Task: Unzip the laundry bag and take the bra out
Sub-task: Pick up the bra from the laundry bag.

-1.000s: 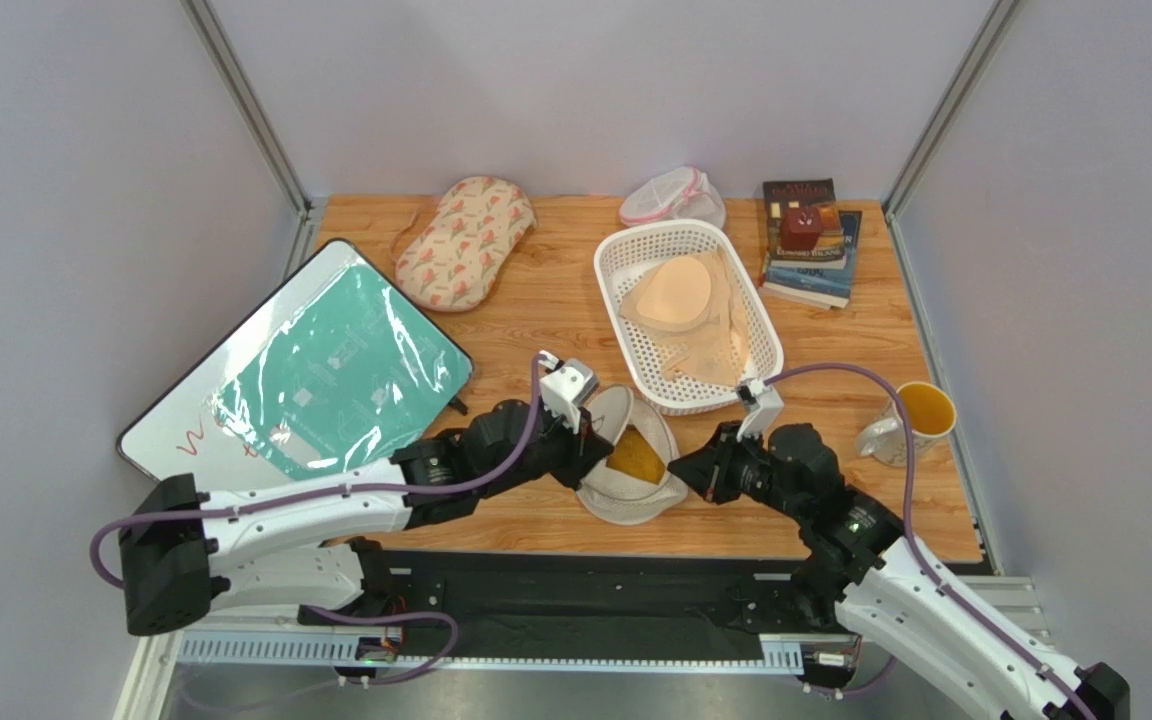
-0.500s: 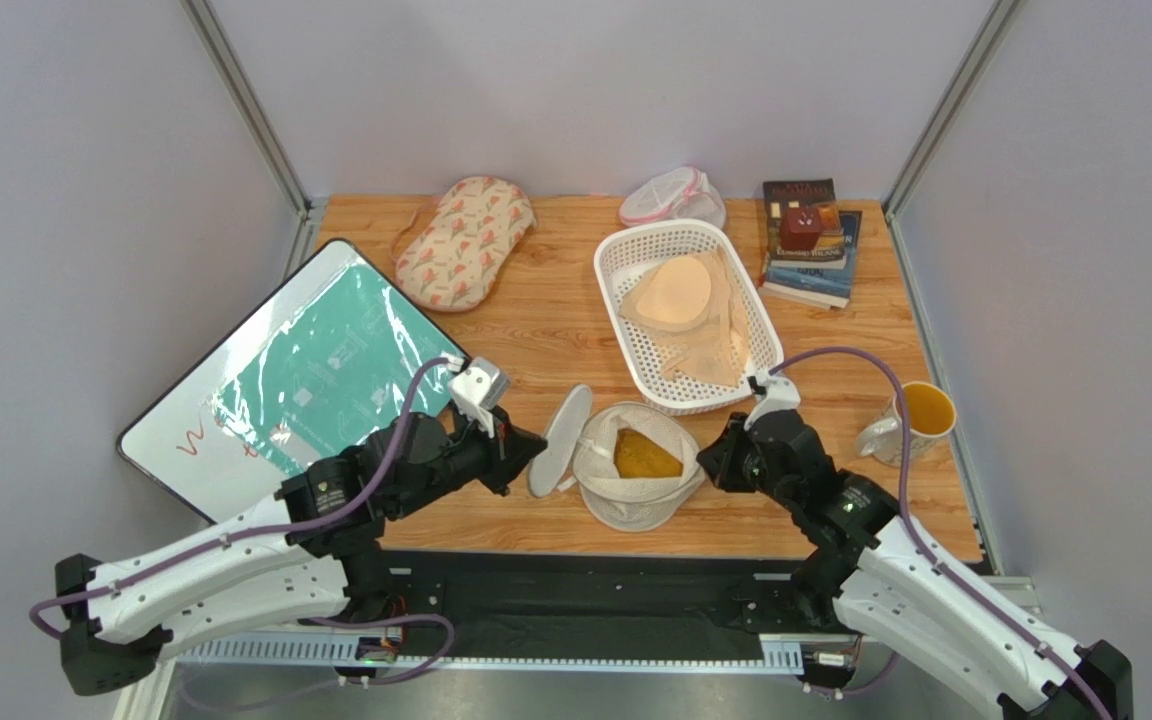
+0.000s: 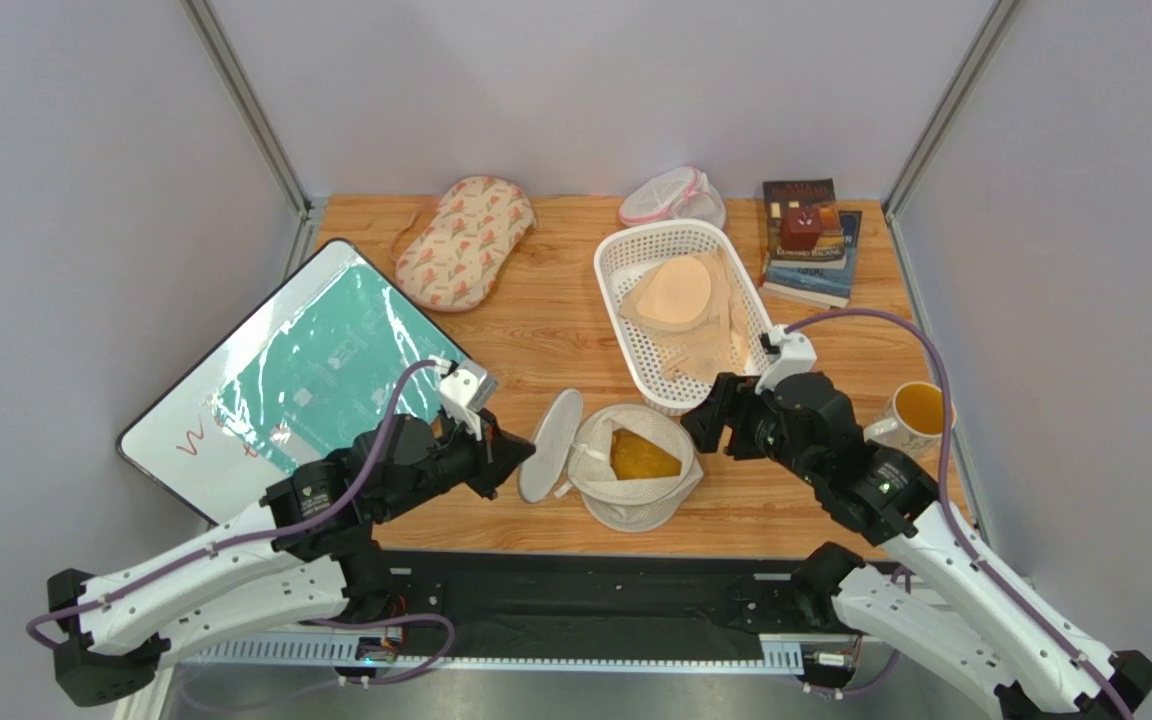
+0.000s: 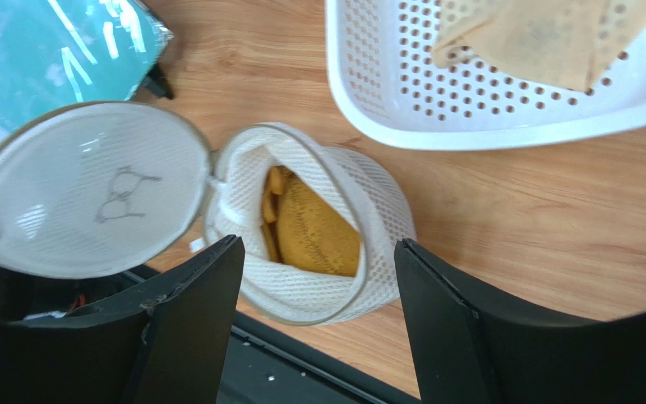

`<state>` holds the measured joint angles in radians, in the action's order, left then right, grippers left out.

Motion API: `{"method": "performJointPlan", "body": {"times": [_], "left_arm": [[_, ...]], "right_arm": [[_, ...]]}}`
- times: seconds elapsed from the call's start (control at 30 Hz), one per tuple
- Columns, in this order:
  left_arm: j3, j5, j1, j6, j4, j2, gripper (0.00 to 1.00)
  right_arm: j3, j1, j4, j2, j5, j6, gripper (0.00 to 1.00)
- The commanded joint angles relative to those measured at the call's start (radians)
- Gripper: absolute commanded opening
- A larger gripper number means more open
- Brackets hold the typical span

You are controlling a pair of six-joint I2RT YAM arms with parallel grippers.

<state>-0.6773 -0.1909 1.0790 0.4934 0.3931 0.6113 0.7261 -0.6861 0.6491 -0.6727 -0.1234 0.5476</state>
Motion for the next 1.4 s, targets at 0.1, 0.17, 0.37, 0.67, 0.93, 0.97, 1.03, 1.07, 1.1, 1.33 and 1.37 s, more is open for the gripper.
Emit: {"method": "performJointPlan", "body": {"times": [0.1,0.17,0.37,0.67,0.93,0.97,1.03,1.07,1.1,1.33,1.37], "left_arm": [[-0.045,0.027,-0.008,0.016,-0.017,0.007,0.0],[-0.044,0.03,-0.01,0.017,-0.02,0.01,0.0],[-0.03,0.025,-0.01,0.031,-0.04,0.007,0.0],[-0.025,0.028,-0.011,0.033,-0.046,0.013,0.0],[-0.028,0.022,-0.011,0.027,-0.02,-0.007,0.0],[-0.028,0.019,-0.011,0.027,-0.019,-0.007,0.0],[-0.028,0.018,-0.011,0.025,-0.013,-0.013,0.0],[-0.028,0.019,-0.011,0.025,-0.011,-0.013,0.0],[-0.028,0.019,-0.011,0.025,-0.011,-0.015,0.0],[-0.025,0.018,-0.011,0.024,-0.008,-0.016,0.0],[-0.024,0.019,-0.011,0.024,-0.008,-0.016,0.0]], "right_arm": [[0.09,-0.108,-0.078,-0.1,0.134,-0.021,0.72],[0.087,-0.166,-0.094,-0.143,0.084,-0.014,0.73],[0.067,-0.208,-0.17,-0.298,0.07,0.014,0.74],[0.101,-0.207,-0.18,-0.562,0.004,0.037,0.75],[0.087,-0.193,-0.169,-0.654,-0.108,0.087,0.76],[0.084,-0.191,-0.169,-0.662,-0.116,0.095,0.76],[0.084,-0.191,-0.169,-0.686,-0.128,0.097,0.77],[0.087,-0.191,-0.175,-0.695,-0.13,0.097,0.77],[0.088,-0.191,-0.175,-0.706,-0.13,0.094,0.76],[0.095,-0.191,-0.186,-0.788,-0.127,0.086,0.68],[0.096,-0.191,-0.186,-0.791,-0.122,0.084,0.61]]}}
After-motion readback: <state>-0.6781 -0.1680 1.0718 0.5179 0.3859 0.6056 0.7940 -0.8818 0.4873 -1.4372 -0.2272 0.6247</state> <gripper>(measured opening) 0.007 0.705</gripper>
